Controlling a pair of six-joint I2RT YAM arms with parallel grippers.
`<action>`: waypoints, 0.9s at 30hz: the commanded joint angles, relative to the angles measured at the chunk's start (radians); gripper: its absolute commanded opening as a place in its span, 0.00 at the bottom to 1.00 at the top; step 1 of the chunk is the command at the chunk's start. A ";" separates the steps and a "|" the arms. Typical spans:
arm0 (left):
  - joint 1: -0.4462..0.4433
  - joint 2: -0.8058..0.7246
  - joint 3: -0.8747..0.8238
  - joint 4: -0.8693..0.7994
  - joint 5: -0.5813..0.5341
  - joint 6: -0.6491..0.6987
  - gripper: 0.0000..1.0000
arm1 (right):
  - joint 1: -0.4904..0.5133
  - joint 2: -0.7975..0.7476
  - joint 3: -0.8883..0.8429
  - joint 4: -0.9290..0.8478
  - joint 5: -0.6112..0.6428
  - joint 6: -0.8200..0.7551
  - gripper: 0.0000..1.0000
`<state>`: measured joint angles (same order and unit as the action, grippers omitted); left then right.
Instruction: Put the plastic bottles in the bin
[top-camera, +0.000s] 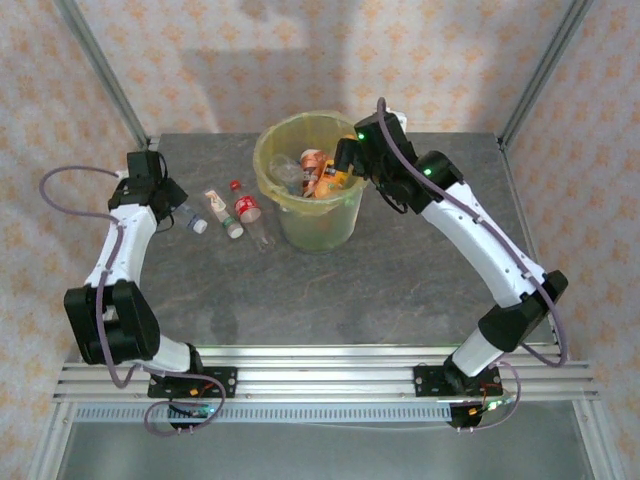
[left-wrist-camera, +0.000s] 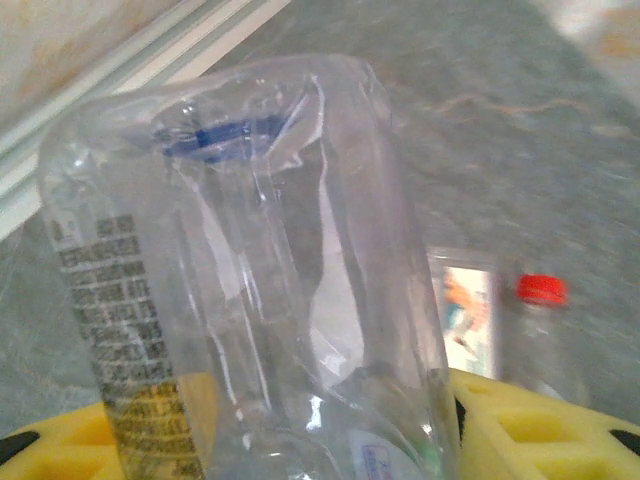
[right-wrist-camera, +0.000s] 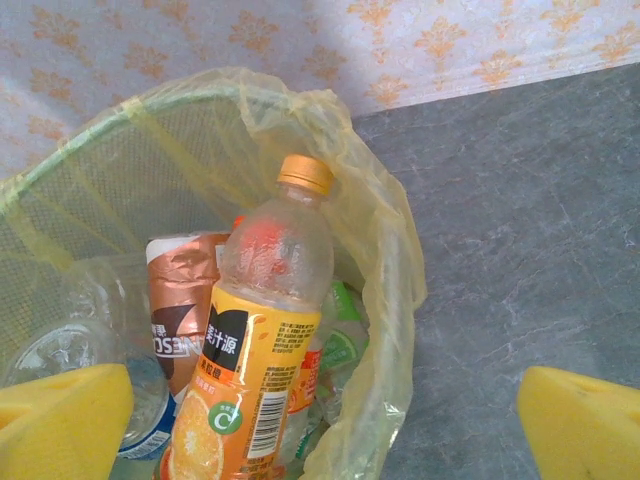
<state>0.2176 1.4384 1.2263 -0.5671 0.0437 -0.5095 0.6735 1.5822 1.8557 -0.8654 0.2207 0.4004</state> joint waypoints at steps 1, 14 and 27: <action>-0.057 -0.067 0.108 -0.075 0.075 0.150 0.59 | 0.003 -0.044 -0.031 0.036 0.040 0.023 0.99; -0.286 -0.007 0.531 -0.162 0.391 0.223 0.63 | 0.003 -0.120 -0.120 0.075 0.059 0.046 0.99; -0.507 0.298 0.927 -0.298 0.426 0.275 0.64 | 0.003 -0.215 -0.216 0.086 0.126 0.071 0.99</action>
<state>-0.2638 1.6989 2.0903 -0.7944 0.4435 -0.2733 0.6735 1.4105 1.6646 -0.7925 0.2874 0.4534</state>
